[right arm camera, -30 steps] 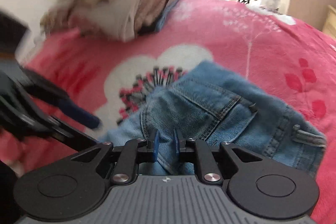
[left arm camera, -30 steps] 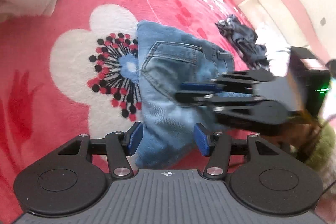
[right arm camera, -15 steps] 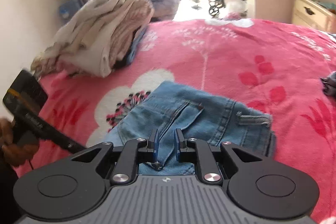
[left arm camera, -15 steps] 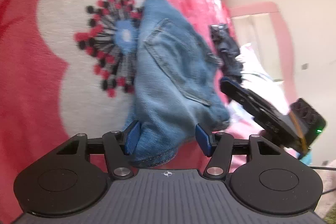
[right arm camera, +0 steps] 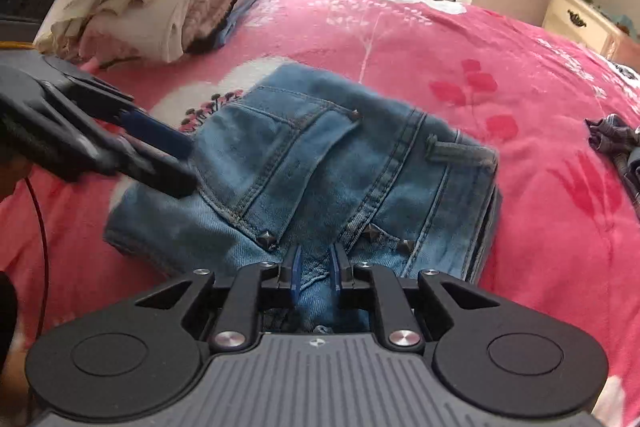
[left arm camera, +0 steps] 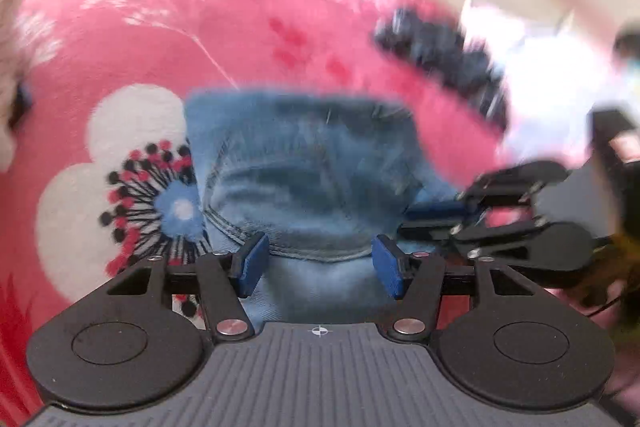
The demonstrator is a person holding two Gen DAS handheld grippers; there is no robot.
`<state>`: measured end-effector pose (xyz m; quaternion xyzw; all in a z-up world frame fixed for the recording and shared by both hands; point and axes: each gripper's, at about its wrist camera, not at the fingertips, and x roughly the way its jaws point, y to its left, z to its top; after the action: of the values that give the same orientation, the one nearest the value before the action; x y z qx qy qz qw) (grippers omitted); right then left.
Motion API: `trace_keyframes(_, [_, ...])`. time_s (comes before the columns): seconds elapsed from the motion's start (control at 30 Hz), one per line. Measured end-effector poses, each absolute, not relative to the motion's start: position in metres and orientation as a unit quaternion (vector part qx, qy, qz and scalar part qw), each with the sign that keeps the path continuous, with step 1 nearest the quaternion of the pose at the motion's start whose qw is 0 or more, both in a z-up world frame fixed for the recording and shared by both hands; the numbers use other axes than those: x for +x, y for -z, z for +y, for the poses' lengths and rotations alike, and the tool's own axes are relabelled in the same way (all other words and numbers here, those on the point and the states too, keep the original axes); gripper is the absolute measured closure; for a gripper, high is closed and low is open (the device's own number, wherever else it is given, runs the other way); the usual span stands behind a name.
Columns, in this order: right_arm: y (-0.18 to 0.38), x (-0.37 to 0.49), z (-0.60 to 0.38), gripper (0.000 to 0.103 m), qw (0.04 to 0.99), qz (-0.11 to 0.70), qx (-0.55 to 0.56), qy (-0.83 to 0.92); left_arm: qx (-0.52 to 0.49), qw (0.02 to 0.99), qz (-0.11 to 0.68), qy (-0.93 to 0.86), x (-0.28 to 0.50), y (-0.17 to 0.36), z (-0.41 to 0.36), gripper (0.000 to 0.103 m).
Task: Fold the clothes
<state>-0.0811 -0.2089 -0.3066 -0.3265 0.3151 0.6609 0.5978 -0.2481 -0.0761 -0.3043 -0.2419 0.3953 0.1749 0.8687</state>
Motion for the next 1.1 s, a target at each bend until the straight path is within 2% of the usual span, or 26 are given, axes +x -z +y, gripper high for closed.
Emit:
trace_keyframes(0.1, [0.28,-0.08,-0.198,0.088,0.609,0.311,-0.328,-0.651,-0.163,0.875,0.412,-0.194,-0.234,0.31,-0.097,0.045])
trace_keyframes(0.23, [0.279,-0.058,-0.19,0.088,0.661,0.303,-0.307,-0.614,-0.17,0.87,0.414,-0.208,-0.234,0.309,-0.098,0.045])
trace_keyframes(0.3, [0.309,-0.046,-0.188,0.087,0.659,0.324,-0.316,-0.601,-0.158,0.874,0.41,-0.209,-0.227,0.302,-0.098,0.055])
trace_keyframes(0.33, [0.318,-0.041,-0.186,0.087,0.656,0.334,-0.319,-0.596,-0.147,0.879,0.402,-0.208,-0.226,0.295,-0.099,0.055])
trace_keyframes(0.43, [0.293,-0.033,-0.177,0.088,0.658,0.354,-0.304,-0.591,-0.122,0.887,0.386,-0.221,-0.219,0.277,-0.091,0.055])
trace_keyframes(0.53, [0.28,-0.022,-0.166,0.088,0.68,0.345,-0.263,-0.591,-0.123,0.878,0.394,-0.241,-0.202,0.282,-0.071,0.055])
trace_keyframes(0.63, [0.299,-0.008,-0.146,0.087,0.7,0.33,-0.251,-0.581,-0.144,0.86,0.41,-0.268,-0.183,0.296,-0.047,0.054])
trace_keyframes(0.7, [0.325,0.001,-0.133,0.087,0.693,0.349,-0.265,-0.573,-0.184,0.851,0.409,-0.274,-0.174,0.299,-0.035,0.05])
trace_keyframes(0.97, [0.284,0.001,-0.144,0.087,0.695,0.378,-0.234,-0.565,-0.202,0.827,0.431,-0.3,-0.158,0.298,-0.031,0.045])
trace_keyframes(1.1, [0.321,-0.001,-0.14,0.087,0.683,0.4,-0.258,-0.553,-0.206,0.816,0.441,-0.311,-0.152,0.297,-0.032,0.042])
